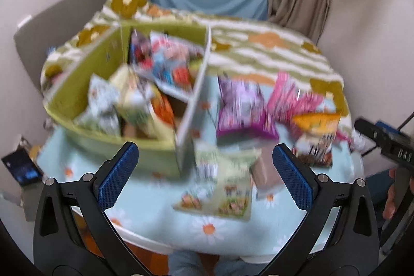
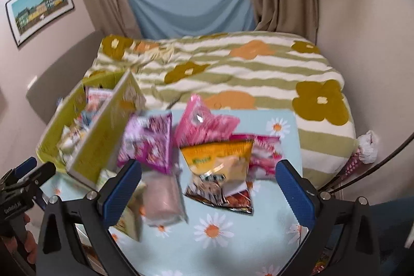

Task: Organize snacks
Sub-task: 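Move both grippers back to the snack bags on the table, then grasp pale green bag with left gripper while right grasps yellow barbecue bag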

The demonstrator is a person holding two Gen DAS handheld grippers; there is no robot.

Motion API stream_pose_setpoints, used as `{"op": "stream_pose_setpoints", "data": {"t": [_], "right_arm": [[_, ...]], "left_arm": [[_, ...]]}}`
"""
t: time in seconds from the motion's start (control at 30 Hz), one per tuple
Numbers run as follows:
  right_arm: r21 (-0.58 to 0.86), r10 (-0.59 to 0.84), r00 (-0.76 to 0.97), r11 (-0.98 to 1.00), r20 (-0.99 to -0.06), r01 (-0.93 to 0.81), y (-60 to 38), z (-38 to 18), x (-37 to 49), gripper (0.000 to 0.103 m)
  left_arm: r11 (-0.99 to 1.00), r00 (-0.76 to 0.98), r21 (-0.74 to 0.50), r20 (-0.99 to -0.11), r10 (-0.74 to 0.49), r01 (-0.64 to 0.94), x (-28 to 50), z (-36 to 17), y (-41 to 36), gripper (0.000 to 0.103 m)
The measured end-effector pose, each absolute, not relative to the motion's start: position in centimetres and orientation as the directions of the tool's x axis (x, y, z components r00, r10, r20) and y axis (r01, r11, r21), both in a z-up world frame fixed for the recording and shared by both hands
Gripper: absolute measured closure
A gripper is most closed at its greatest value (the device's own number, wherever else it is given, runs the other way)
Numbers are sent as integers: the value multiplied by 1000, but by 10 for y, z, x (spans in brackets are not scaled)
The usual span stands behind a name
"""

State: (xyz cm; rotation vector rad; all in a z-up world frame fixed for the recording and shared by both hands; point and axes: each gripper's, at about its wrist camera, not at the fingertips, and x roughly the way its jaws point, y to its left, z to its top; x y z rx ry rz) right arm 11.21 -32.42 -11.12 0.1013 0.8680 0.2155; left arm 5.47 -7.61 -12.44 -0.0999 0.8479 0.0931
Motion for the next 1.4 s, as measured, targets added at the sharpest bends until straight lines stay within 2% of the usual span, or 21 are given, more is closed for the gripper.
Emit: {"op": "stream_pose_setpoints", "data": {"t": [0.33, 0.5, 0.87, 1.03, 1.3, 1.37, 1.4], "right_arm": [[204, 257, 582, 967, -772, -156, -329, -178, 124, 0], [205, 270, 554, 963, -787, -177, -322, -198, 128, 0], [199, 258, 552, 966, -793, -166, -316, -209, 146, 0], [199, 259, 554, 966, -791, -167, -310, -212, 155, 0], [209, 255, 535, 967, -806, -147, -305, -223, 166, 13], [210, 254, 524, 967, -813, -143, -304, -227, 167, 23], [208, 252, 519, 968, -817, -142, -305, -228, 167, 25]], "left_arm": [[995, 574, 11, -817, 63, -94, 72, -208, -104, 0], [994, 550, 34, -831, 86, -104, 79, -224, -108, 7], [995, 516, 60, -851, 94, -82, 80, -235, -119, 37], [996, 510, 65, -856, 91, -68, 73, -231, -124, 45], [996, 500, 52, -863, 78, -66, 65, -227, -119, 48], [997, 501, 50, -862, 76, -66, 65, -227, -118, 49], [997, 503, 50, -861, 76, -65, 65, -226, -118, 49]]}}
